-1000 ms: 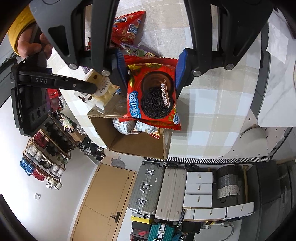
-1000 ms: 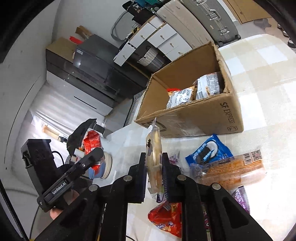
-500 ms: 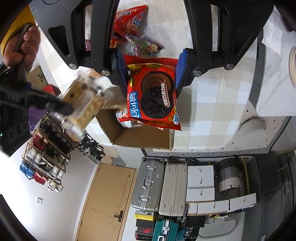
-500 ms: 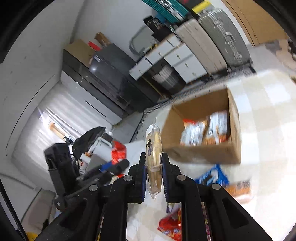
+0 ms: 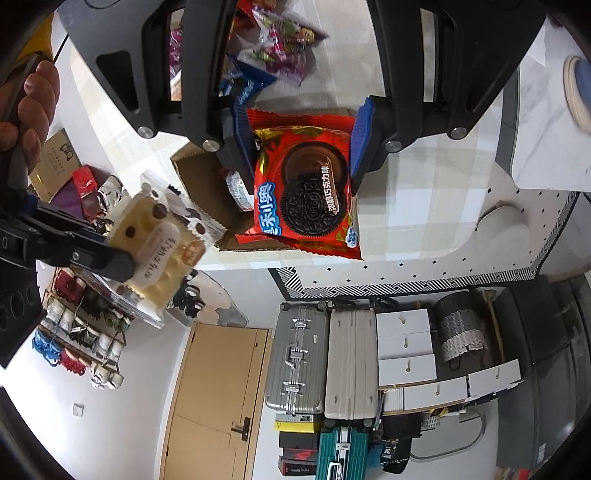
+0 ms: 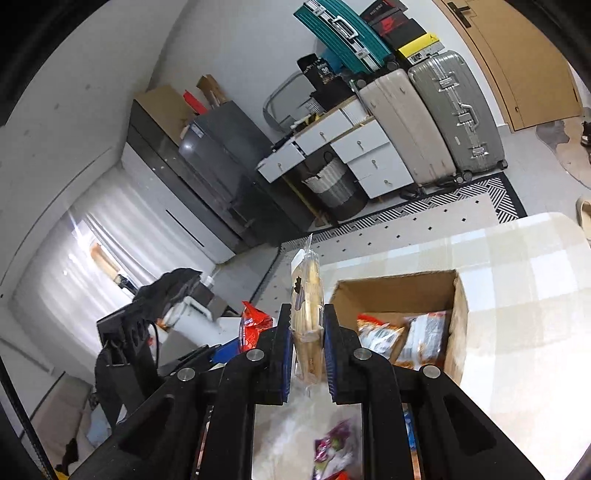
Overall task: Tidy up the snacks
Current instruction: 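Carry the clear bread packet over the box with the right gripper while the left holds the Oreo pack, then open both grippers to drop the bread packet and Oreo pack into the box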
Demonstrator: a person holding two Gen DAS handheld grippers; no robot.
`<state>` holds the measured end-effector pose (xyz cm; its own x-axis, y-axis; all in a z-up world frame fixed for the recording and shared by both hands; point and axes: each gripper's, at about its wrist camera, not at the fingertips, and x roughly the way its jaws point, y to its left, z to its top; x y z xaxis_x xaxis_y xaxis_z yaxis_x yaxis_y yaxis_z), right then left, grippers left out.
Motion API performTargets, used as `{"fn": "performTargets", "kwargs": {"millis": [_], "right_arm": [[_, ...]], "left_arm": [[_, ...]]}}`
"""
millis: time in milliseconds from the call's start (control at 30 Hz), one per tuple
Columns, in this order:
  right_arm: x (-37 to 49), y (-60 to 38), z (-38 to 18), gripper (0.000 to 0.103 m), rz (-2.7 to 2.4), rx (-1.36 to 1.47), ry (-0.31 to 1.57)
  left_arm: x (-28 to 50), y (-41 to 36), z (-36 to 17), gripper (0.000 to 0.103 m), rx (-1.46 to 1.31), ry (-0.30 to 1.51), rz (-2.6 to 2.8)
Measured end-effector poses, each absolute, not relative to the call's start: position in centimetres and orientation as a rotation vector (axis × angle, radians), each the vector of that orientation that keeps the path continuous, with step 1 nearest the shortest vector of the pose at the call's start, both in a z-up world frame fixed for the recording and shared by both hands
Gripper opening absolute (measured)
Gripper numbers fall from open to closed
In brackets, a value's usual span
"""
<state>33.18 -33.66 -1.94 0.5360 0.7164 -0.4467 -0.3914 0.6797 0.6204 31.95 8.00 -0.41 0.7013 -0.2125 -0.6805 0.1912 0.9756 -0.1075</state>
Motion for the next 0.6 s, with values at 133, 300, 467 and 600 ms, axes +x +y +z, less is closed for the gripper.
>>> {"fn": "performTargets", "kwargs": {"millis": [133, 300, 467, 600], "right_arm": [[35.6, -33.1, -3.1, 0.015, 0.661, 0.472, 0.777], [37.3, -32.6, -5.1, 0.015, 0.636, 0.467, 0.817], [38.6, -32.0, -7.2, 0.015, 0.616, 0.458, 0.856], [39.1, -31.6, -8.5, 0.015, 0.6, 0.451, 0.882]], "left_arm": [[34.4, 6.8, -1.3, 0.042, -0.019, 0.799, -0.229], [37.0, 5.7, -2.8, 0.042, -0.013, 0.841, -0.231], [39.0, 5.5, -4.5, 0.042, -0.021, 0.88, -0.226], [40.6, 5.4, -6.1, 0.042, -0.015, 0.909, -0.222]]}}
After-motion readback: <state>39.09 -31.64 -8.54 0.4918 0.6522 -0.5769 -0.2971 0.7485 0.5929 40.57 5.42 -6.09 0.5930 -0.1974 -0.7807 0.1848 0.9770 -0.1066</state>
